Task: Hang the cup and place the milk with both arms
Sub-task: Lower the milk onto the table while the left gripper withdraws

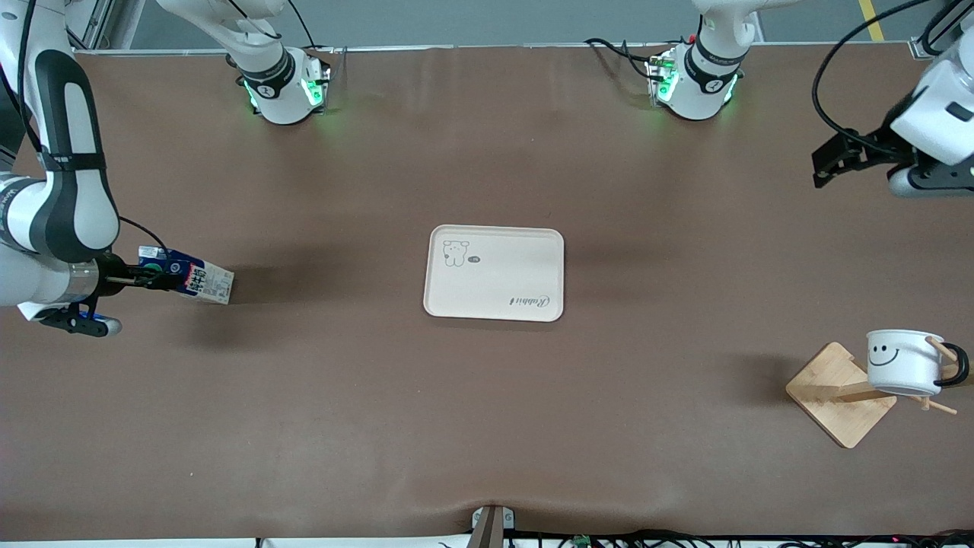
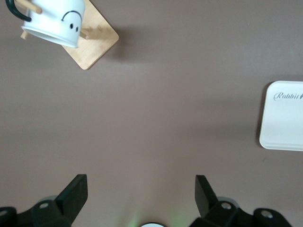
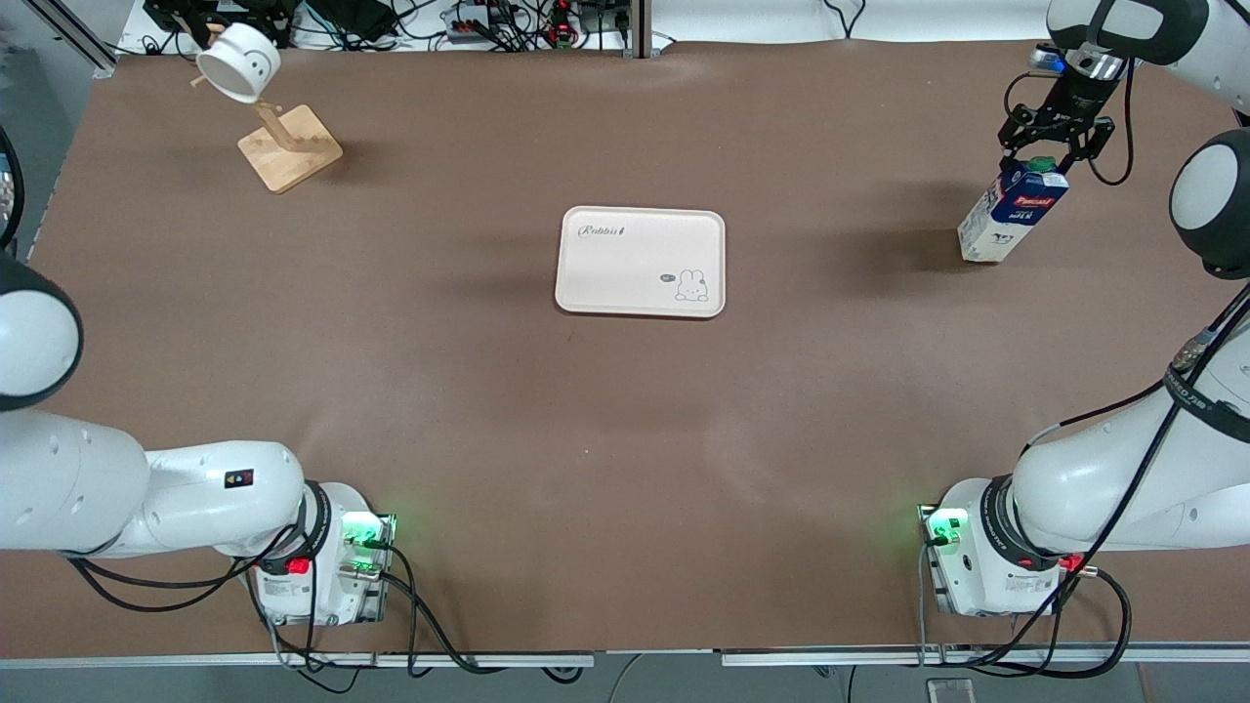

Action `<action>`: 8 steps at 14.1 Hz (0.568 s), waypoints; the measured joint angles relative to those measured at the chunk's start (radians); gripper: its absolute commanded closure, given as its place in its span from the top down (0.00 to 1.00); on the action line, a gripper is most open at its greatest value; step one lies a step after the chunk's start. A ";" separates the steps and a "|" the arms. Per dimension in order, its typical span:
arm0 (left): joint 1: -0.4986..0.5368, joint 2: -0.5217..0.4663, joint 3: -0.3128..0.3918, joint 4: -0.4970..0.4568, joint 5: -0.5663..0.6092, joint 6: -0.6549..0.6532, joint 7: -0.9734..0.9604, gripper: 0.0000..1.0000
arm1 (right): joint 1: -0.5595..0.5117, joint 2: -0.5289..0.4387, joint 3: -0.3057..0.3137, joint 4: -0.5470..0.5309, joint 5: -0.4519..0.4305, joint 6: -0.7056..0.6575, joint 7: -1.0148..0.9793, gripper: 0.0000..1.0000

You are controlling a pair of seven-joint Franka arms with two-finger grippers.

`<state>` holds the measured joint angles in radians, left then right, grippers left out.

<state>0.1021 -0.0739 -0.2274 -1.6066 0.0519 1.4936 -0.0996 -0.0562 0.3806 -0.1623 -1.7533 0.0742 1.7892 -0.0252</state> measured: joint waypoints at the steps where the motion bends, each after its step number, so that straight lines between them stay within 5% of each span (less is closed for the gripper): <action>1: -0.025 -0.015 0.016 -0.015 0.000 0.000 -0.008 1.00 | 0.000 0.000 0.001 0.003 0.000 0.005 0.000 1.00; 8: -0.056 -0.050 0.043 -0.039 -0.013 0.015 -0.016 1.00 | 0.032 -0.013 0.017 0.169 0.000 -0.093 -0.005 1.00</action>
<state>0.0466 -0.1235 -0.1843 -1.6454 0.0385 1.5088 -0.1161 -0.0245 0.3675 -0.1449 -1.5842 0.0740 1.6963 -0.0301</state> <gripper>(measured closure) 0.000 0.000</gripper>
